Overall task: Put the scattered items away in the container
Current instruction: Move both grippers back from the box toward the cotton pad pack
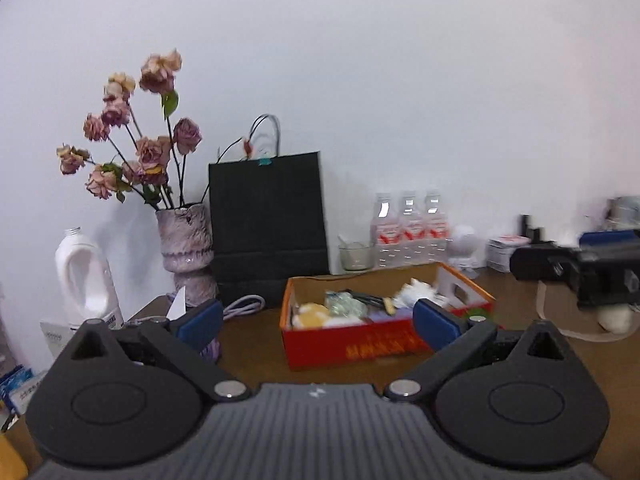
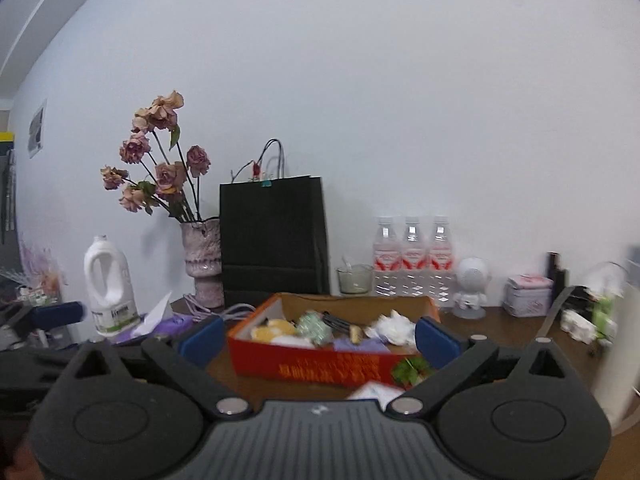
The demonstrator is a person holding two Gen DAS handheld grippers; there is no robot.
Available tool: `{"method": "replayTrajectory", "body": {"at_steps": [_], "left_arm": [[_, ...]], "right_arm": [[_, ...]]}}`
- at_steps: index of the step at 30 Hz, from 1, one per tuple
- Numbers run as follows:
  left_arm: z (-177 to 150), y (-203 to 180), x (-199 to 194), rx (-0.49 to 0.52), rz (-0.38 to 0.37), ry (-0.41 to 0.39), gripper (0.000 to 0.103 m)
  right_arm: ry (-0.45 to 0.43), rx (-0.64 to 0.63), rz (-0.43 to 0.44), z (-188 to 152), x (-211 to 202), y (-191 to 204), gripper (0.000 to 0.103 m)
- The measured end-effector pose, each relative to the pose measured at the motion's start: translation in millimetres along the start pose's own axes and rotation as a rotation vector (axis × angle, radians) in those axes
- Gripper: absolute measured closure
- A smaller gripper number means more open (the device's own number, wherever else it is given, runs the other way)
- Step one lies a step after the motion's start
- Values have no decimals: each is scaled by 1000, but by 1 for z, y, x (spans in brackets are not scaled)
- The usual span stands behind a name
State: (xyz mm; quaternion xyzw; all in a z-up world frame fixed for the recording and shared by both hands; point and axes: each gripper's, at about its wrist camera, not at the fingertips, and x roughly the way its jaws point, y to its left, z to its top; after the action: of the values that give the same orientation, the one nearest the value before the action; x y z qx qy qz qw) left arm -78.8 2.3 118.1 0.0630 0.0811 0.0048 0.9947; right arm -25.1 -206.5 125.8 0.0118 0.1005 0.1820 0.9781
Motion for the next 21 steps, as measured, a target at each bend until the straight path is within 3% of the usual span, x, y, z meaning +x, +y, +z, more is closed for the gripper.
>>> {"method": "replayTrajectory", "body": {"at_steps": [2,5,7,11,17,21], "left_arm": [[-25,2,-25,-6,-19,-3,0],[-51,8,-36,-49,-55,102,0],[-58,10,-36,-67,-43,127,0],[-62,8,-25,-98,-38,164,0],[-71,0,-4,-64,-58,219,0],[-75,-1,19,-114,-96,273,0]], "right_arm": [[-14,-24,-29,-19,-23,6,1],[7,-42,-53,-43,-38,10,0],[59,-28,-36,-54,-39,10,0],[116,-37,-66,-71,-28,9,0],[182,9,-84,-81,-4,-5,1],[222,23,-116,-81,9,-23,2]]}}
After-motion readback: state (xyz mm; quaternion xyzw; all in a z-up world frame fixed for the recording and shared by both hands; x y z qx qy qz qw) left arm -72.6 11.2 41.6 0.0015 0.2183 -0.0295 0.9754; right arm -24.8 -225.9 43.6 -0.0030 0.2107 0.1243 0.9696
